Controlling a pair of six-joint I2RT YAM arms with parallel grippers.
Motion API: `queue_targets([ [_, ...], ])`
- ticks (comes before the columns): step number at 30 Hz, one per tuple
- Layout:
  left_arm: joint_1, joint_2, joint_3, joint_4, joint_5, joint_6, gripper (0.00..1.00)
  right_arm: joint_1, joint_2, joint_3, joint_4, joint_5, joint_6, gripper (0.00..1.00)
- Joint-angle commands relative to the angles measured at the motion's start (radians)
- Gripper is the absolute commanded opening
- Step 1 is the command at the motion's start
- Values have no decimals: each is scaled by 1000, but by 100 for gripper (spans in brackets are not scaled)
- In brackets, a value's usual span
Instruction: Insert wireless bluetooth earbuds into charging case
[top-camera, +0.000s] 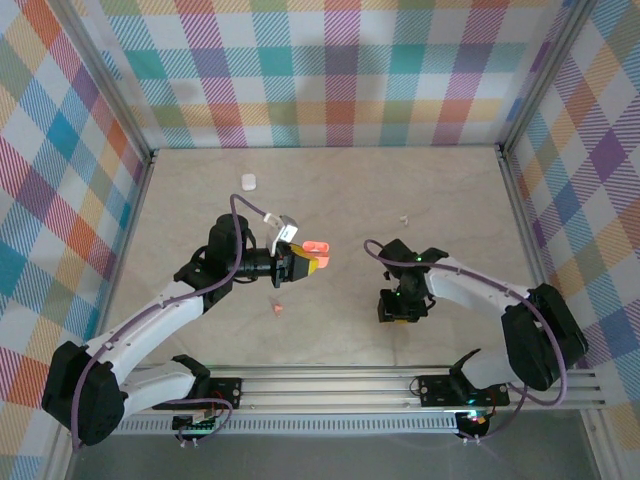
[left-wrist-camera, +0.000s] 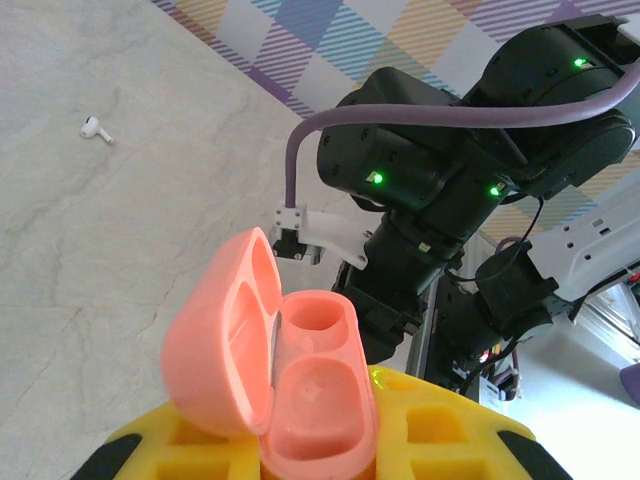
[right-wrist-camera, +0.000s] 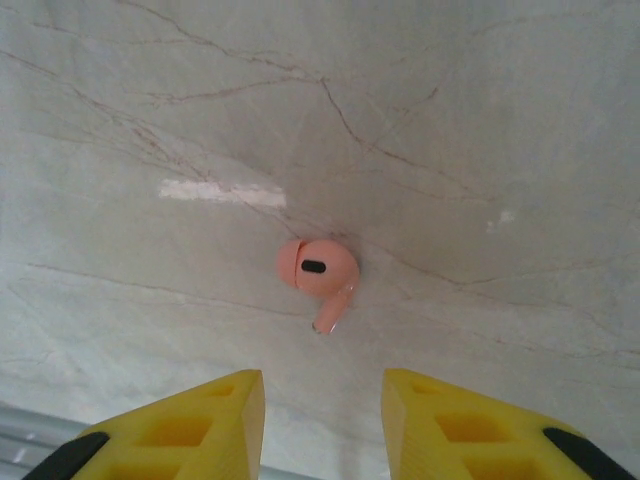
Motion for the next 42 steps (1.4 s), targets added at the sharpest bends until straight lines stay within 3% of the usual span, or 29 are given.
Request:
queue_targets([
  [1, 13, -17, -5, 9, 1, 19, 0, 27, 35, 43, -11, 70, 4, 38],
  [10, 14, -23, -6, -9, -2, 22, 0, 33, 118, 67, 21, 26, -12, 41],
  [23, 17, -43, -7, -26, -5, 26, 0, 35, 199, 98, 17, 55, -45, 41],
  [42, 22, -11, 44, -55, 3, 33, 0, 42, 251, 164, 5, 73, -56, 21],
])
